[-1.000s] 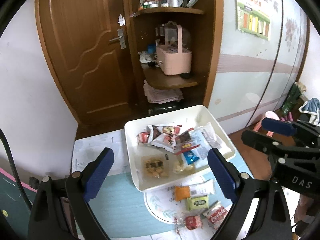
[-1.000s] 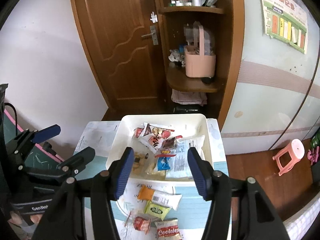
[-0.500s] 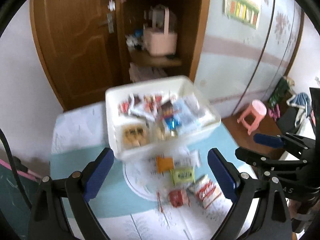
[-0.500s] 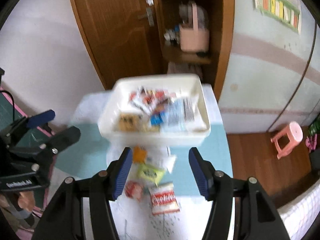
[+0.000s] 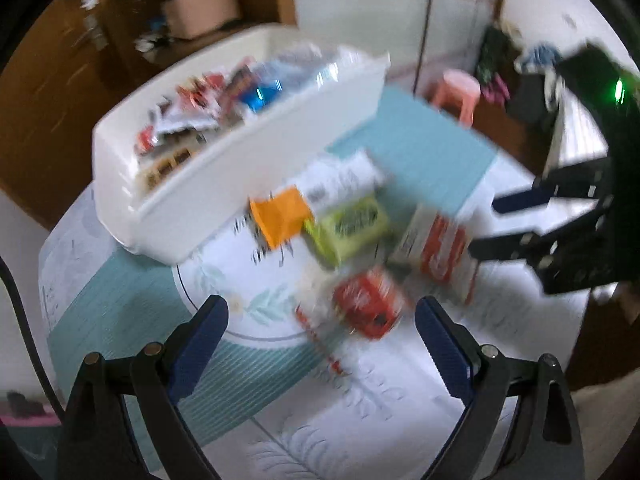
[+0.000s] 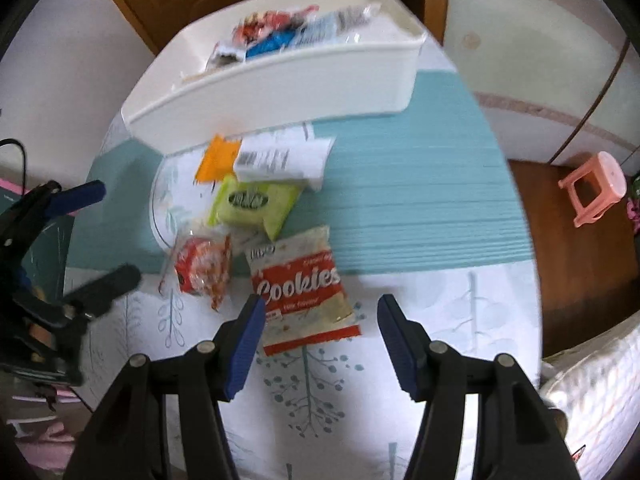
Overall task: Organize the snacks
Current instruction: 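Move both tools back over the remaining snacks, then grasp the red-labelled pastry bag with the left tool while the right tool grasps the cookies bag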
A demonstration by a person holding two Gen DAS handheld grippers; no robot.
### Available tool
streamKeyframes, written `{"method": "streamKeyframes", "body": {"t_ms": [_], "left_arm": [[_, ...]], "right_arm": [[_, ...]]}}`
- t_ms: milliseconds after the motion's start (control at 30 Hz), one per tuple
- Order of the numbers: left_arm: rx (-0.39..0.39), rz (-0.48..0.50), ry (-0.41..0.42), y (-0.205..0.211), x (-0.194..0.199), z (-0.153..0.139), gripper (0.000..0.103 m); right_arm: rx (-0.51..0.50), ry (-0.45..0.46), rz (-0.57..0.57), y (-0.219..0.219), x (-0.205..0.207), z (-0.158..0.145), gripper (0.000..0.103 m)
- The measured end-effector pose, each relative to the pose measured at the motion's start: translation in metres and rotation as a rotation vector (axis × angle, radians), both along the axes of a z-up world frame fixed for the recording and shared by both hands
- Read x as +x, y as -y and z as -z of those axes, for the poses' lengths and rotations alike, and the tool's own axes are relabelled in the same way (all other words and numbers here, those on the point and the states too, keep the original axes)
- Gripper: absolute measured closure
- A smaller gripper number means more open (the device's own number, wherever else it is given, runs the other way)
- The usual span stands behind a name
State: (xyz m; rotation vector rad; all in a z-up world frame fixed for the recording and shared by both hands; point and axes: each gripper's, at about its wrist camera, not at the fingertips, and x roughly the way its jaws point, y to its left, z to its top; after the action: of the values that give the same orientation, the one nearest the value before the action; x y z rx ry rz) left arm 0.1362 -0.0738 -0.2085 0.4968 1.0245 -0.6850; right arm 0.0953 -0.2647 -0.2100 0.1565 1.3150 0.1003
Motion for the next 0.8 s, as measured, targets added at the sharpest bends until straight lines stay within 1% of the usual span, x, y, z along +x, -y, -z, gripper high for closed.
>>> {"method": "streamKeyframes", "body": {"t_ms": [33,133,267,400,533,700,733,800], "left_arm": [[0.021,0.016,-0.014,0.001,0.001,0.008,0.009],[0.047,0.034,-0.036,0.004,0.005,0.021,0.009],[0.074,0.049,-0.052,0.011,0.013,0.034,0.009],[0.101,0.079,-0.052,0.021,0.014,0.039,0.009],[0.124,0.120,-0.050,0.032,0.016,0.045,0.009],[0.140,0.148,-0.060,0.043,0.018,0.052,0.009],[0.142,0.151,-0.062,0.046,0.019,0.053,0.010],[0.147,0.163,-0.067,0.051,0.019,0.055,0.014]], "right_arm": [[0.003,-0.008,-0.007,-0.002,0.001,0.005,0.044],[0.016,-0.035,-0.030,-0.008,0.003,0.019,0.044],[-0.003,-0.045,-0.051,-0.017,0.008,0.030,0.044],[-0.021,-0.044,-0.059,-0.022,0.015,0.035,0.041],[-0.047,-0.036,-0.077,-0.027,0.019,0.036,0.041],[-0.074,-0.035,-0.113,-0.037,0.020,0.037,0.041],[-0.078,-0.035,-0.120,-0.038,0.019,0.037,0.041],[-0.085,-0.038,-0.127,-0.044,0.019,0.038,0.040]]}}
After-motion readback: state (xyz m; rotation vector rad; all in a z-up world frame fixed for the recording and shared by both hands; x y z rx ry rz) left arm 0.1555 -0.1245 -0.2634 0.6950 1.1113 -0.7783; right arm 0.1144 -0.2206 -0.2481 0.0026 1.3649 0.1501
